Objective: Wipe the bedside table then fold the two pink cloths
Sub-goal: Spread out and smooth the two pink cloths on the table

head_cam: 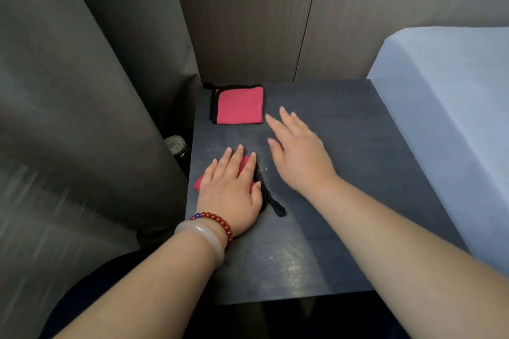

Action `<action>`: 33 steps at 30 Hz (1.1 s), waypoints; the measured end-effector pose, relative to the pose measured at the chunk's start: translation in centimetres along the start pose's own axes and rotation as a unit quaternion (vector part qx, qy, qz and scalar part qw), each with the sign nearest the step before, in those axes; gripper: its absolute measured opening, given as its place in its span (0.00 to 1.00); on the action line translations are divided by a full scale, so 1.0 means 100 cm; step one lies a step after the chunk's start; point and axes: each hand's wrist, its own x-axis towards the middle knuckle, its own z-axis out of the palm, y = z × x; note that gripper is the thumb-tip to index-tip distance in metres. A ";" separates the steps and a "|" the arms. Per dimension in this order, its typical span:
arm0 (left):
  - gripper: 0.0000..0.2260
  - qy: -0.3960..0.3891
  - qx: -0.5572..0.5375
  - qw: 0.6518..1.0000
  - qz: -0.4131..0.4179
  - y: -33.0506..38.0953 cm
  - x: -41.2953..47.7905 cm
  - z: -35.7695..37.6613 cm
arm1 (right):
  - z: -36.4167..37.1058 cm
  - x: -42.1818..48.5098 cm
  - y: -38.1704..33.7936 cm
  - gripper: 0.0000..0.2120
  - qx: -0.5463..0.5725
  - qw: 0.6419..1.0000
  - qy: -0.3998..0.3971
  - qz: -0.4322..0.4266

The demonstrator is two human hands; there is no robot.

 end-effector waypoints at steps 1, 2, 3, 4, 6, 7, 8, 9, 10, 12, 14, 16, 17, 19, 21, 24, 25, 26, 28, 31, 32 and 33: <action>0.28 0.002 -0.001 1.000 0.000 0.000 0.000 0.000 | 0.002 0.024 -0.004 0.23 -0.002 1.000 -0.003 -0.002; 0.28 0.004 -0.001 1.000 -0.001 0.000 0.000 0.000 | 0.006 0.047 -0.008 0.23 -0.004 1.000 -0.012 0.005; 0.28 0.005 -0.001 1.000 -0.001 0.000 0.000 0.001 | 0.009 0.068 -0.010 0.23 -0.004 0.999 -0.027 0.023; 0.27 0.006 -0.002 1.000 0.000 0.000 0.001 0.001 | 0.017 0.087 -0.010 0.23 -0.008 0.998 -0.050 0.043; 0.27 0.007 -0.007 1.000 0.001 0.000 0.002 0.001 | 0.037 0.111 -0.010 0.23 -0.015 0.993 -0.098 0.061; 0.27 0.007 -0.009 1.000 0.002 0.000 0.002 0.001 | 0.047 0.119 -0.008 0.23 -0.006 0.992 -0.108 0.066; 0.27 0.009 -0.012 1.000 0.003 0.000 0.002 0.000 | 0.055 0.122 -0.006 0.22 0.003 0.992 -0.106 0.067; 0.27 0.010 -0.014 1.000 0.004 0.000 0.002 0.000 | 0.061 0.125 -0.006 0.20 0.002 0.993 -0.102 0.061; 0.28 0.011 -0.015 1.000 0.004 0.000 0.003 0.001 | 0.064 0.126 -0.004 0.20 -0.004 0.993 -0.099 0.058; 0.28 0.014 -0.014 1.000 0.001 0.000 0.003 0.002 | 0.059 0.126 0.004 0.21 -0.008 0.994 -0.076 0.073; 0.29 0.015 -0.014 1.000 -0.003 0.000 0.003 0.003 | 0.043 0.120 0.014 0.19 0.012 0.996 -0.016 0.089; 0.29 0.015 -0.007 1.000 -0.004 0.000 0.003 0.004 | 0.022 0.109 0.025 0.17 0.047 0.993 0.060 0.091; 0.29 0.016 -0.005 1.000 -0.004 0.000 0.003 0.004 | 0.012 0.104 0.031 0.17 0.079 0.988 0.087 0.101; 0.29 0.013 -0.001 1.000 -0.003 0.001 0.003 0.003 | -0.004 0.095 0.043 0.15 0.117 0.981 0.112 0.108; 0.29 0.012 -0.005 1.000 -0.006 0.002 0.002 0.003 | -0.007 0.090 0.050 0.13 0.108 0.989 0.065 0.079; 0.30 0.005 -0.006 1.000 -0.009 0.003 0.002 0.001 | 0.003 0.088 0.041 0.18 0.078 0.996 -0.033 0.009; 0.31 0.003 -0.005 1.000 -0.007 0.003 0.002 0.001 | 0.007 0.089 0.034 0.21 0.067 0.997 -0.048 -0.004; 0.31 0.002 -0.006 1.000 -0.006 0.003 0.002 0.001 | 0.010 0.092 0.027 0.24 0.041 0.998 -0.053 -0.011; 0.30 0.007 -0.011 1.000 -0.006 0.003 0.002 -0.001 | 0.017 0.096 0.015 0.29 -0.053 0.998 -0.045 -0.001; 0.30 0.003 -0.007 1.000 -0.006 0.003 0.001 -0.001 | 0.022 0.097 0.011 0.26 -0.102 0.992 -0.022 0.075; 0.30 0.004 -0.008 1.000 -0.007 0.003 0.001 -0.001 | 0.024 0.097 0.011 0.24 -0.102 0.990 -0.017 0.093; 0.30 0.005 -0.010 1.000 -0.007 0.003 0.001 -0.001 | 0.026 0.097 0.010 0.20 -0.105 0.989 -0.013 0.102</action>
